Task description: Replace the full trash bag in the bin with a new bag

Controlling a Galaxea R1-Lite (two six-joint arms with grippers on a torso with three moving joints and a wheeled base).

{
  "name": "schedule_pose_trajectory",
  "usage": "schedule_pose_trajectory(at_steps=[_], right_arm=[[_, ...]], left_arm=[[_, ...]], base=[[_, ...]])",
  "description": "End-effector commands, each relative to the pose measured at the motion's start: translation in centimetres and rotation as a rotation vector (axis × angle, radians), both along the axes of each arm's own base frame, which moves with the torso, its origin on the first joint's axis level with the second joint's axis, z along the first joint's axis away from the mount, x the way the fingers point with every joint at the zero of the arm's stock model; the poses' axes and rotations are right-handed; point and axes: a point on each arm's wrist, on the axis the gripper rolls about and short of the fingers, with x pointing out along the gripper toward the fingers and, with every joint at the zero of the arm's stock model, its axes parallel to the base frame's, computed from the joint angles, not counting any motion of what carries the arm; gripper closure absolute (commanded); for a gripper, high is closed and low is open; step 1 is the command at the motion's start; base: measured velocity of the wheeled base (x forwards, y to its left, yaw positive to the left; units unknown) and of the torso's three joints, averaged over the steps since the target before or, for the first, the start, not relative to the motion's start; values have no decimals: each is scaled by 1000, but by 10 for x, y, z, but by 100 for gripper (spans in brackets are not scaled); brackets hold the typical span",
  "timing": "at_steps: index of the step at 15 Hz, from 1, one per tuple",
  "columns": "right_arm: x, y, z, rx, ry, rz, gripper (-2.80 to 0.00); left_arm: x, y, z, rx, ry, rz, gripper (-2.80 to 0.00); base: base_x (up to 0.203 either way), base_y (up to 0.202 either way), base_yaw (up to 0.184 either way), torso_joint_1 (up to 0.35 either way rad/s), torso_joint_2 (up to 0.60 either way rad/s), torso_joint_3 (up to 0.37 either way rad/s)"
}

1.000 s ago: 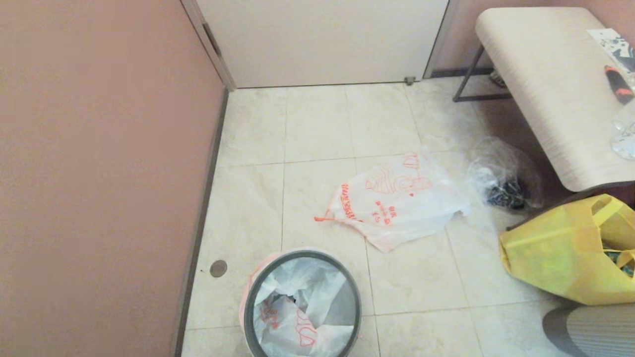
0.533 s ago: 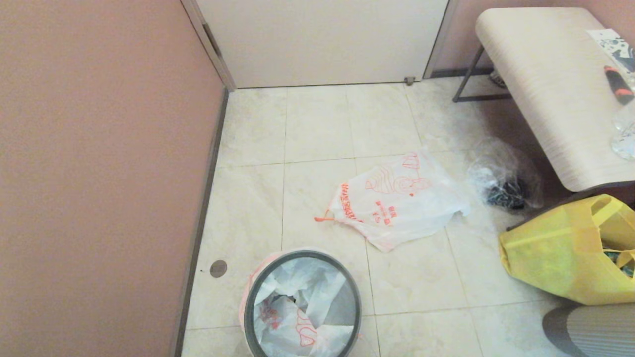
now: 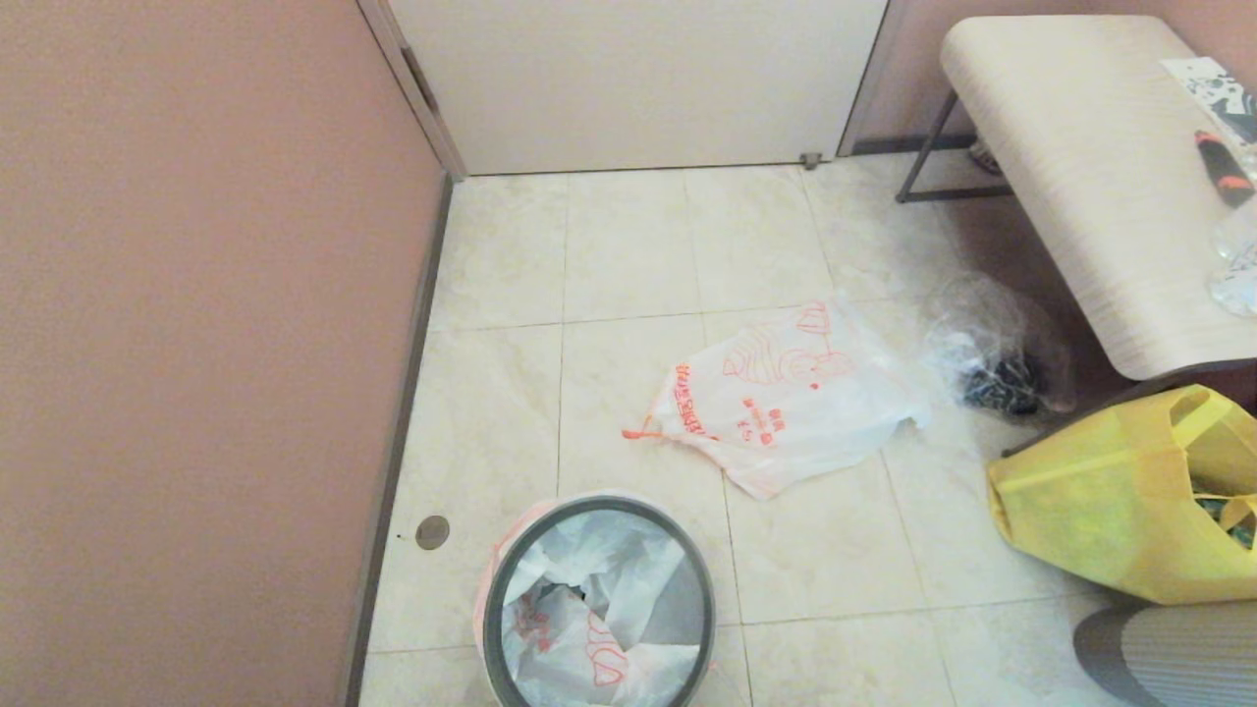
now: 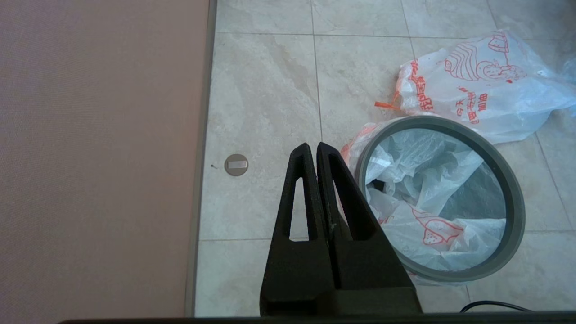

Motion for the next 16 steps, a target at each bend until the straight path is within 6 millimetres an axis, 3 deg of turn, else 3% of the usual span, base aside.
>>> schedule_pose_trajectory(at_steps=[1, 16], right_arm=[[0, 0, 0, 0, 3, 0, 0], [0, 0, 0, 3, 7, -1, 0]], left_arm=[[0, 0, 0, -1, -3, 1, 0], [0, 0, -4, 70, 43, 0, 0]], base=[[0, 0, 0, 0, 0, 0], [0, 0, 0, 0, 0, 0]])
